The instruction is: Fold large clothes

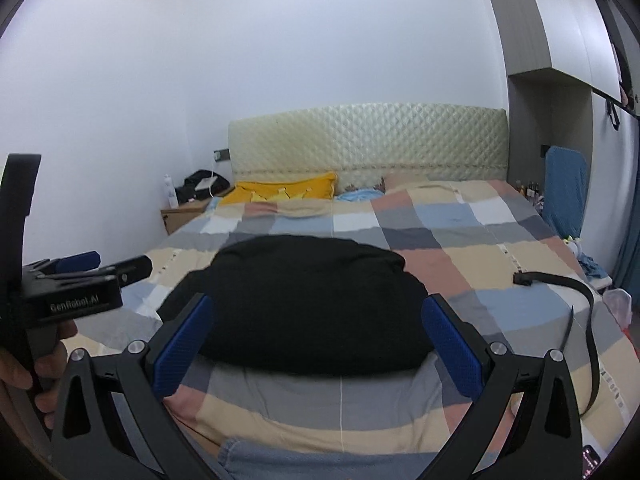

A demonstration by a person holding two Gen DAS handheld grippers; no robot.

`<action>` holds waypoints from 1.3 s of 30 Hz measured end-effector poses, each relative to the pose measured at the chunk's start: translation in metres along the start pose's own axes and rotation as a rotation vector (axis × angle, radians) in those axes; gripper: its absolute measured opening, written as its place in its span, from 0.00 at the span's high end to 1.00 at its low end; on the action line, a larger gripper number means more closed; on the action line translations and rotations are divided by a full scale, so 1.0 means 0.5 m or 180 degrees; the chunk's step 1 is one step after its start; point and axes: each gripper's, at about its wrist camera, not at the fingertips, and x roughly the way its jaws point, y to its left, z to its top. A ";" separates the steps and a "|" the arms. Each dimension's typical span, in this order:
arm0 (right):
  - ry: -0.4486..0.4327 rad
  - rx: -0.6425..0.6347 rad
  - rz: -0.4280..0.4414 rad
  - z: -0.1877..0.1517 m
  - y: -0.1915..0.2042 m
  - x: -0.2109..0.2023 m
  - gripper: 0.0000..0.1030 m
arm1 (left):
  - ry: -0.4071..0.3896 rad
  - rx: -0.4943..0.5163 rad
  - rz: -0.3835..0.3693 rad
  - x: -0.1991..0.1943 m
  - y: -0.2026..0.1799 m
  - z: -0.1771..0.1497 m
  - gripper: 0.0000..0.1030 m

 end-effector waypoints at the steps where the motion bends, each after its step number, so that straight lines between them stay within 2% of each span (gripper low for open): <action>1: 0.0017 0.0043 0.0023 0.000 -0.006 0.004 0.00 | -0.0011 -0.0022 0.0007 0.000 0.003 -0.002 0.08; 19: 0.0158 0.0153 -0.0007 0.003 -0.004 0.033 0.00 | 0.0172 -0.0295 0.0075 0.020 0.051 -0.006 0.08; 39: 0.0199 0.0150 -0.0150 -0.006 -0.005 0.045 0.00 | 0.0284 -0.0241 0.0022 0.038 0.031 -0.012 0.08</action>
